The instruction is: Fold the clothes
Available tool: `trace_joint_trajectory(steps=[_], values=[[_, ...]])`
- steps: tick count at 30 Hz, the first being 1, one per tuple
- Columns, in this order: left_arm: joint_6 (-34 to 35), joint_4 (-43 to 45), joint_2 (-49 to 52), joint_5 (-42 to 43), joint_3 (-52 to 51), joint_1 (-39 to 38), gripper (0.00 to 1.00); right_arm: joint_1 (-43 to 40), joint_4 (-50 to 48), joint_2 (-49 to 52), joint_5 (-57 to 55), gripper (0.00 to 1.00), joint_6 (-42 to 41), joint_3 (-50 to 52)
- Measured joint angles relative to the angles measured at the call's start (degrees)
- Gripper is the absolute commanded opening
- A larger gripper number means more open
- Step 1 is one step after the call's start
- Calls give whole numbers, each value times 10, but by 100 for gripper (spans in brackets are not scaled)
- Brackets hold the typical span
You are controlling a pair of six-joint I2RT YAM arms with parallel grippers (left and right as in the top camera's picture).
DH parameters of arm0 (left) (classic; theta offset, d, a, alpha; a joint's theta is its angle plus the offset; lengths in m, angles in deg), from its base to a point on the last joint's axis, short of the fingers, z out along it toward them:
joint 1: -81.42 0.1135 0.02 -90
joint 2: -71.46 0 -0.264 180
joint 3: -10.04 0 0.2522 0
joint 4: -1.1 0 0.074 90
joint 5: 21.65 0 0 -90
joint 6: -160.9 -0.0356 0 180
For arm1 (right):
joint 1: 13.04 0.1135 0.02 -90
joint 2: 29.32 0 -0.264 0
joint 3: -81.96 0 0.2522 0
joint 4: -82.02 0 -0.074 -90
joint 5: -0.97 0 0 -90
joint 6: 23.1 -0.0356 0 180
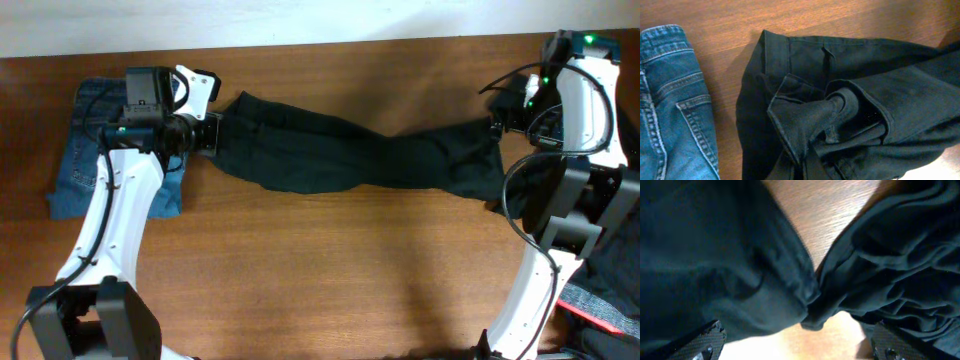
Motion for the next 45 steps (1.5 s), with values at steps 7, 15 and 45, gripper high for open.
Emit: trace_joint_trajectory(steps=[7,15,45], values=[[0,1,16,-4,0,-1,2,11,12,0,7,99,37,2],[0,1,16,-4,0,-1,2,10,-22,0,24,100,58,65],[0,23,17,-4,0,-1,2,15,49,-140,73,4,57,125]])
